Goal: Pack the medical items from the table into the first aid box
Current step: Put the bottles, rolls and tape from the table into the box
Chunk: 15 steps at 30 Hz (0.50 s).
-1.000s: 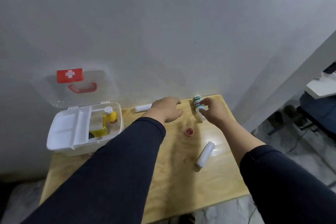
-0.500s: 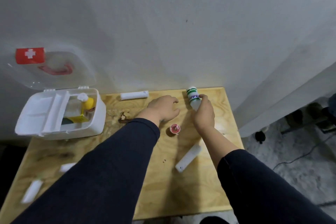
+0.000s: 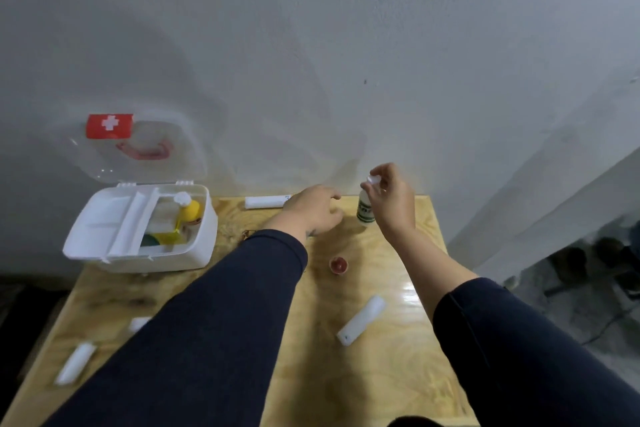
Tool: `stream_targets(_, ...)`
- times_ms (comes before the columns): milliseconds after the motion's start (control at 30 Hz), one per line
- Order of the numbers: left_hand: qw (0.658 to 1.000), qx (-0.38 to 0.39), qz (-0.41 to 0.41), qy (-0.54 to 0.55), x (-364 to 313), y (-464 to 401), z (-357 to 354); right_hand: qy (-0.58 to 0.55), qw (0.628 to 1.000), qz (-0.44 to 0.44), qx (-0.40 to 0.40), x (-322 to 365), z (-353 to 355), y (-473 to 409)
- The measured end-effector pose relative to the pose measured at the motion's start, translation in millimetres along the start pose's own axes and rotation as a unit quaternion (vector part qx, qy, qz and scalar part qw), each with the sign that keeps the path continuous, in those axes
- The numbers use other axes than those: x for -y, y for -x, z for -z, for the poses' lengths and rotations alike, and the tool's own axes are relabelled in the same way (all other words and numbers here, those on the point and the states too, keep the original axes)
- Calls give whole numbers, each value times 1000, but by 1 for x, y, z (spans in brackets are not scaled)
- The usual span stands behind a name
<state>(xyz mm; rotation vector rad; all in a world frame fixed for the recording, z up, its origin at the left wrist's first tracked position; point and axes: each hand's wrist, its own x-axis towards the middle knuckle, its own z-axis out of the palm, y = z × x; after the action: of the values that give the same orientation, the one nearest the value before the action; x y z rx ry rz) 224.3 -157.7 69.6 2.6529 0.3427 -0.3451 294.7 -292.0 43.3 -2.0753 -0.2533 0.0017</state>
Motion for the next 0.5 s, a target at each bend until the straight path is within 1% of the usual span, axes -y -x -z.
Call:
stream_targets(100, 1000, -25, 15, 3, 16, 12, 19, -23, 999, 21, 14, 29, -11, -3)
stream_targets(300, 995, -78, 55, -1, 64, 47, 59, -67, 991, 84, 73, 101, -54, 7)
stream_targets(500, 989, -110, 99, 6, 130, 92, 89, -79, 983, 101, 132, 159, -108, 36)
